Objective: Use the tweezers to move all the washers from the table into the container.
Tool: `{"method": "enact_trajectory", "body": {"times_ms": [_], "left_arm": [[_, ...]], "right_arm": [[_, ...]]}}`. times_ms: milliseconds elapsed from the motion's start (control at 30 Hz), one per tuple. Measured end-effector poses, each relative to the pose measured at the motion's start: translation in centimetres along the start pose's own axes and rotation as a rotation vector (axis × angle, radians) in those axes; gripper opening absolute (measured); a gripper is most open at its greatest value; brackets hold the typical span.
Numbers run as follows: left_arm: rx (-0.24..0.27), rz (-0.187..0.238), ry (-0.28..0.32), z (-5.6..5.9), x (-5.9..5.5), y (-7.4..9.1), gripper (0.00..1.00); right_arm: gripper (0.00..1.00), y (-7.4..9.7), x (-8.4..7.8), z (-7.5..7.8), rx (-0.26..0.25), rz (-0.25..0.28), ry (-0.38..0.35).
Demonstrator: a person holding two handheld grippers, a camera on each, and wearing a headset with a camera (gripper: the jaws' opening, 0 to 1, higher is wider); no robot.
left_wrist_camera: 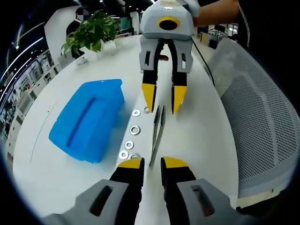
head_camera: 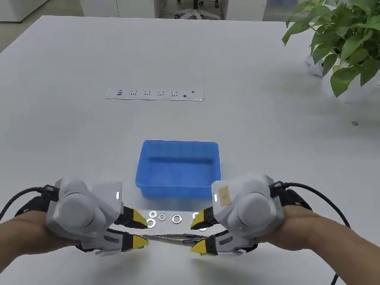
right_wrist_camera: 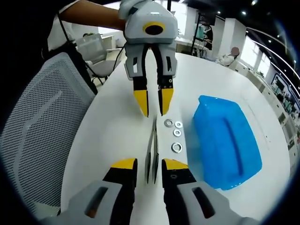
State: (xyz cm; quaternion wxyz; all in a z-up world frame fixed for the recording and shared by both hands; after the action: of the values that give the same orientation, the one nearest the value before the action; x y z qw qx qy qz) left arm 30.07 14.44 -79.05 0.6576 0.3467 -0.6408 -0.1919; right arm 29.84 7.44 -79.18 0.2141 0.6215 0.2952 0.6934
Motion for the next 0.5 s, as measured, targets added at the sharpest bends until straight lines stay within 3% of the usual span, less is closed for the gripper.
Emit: {"method": "enact_trajectory", "body": {"times_ms": [333,500], "left_arm": [[-0.027,-0.015,0.005,0.0,-0.3,-0.8,0.15],[-0.037,-0.025,-0.007,0.1,-0.6,-1.2,0.13]], "right_arm": [[0.18,-1.1,-0.7,0.1,0.018,-0.017,-0.052],[0.16,-1.3,-0.9,0.0,0.018,-0.031,-0.035]]}}
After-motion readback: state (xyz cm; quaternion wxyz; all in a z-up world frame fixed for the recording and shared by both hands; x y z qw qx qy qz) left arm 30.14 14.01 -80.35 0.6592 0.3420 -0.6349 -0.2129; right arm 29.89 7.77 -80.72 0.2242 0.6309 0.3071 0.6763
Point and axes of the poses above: the centre of the closed fingertips' face, and the gripper's own axes: y roughly backward along the fingers, z roughly to its right, x roughly out of its top, the point moved 1 cm from there along y, roughly backward along the fingers, and after that the axes turned 6 degrees about z, right-handed, at the moved point
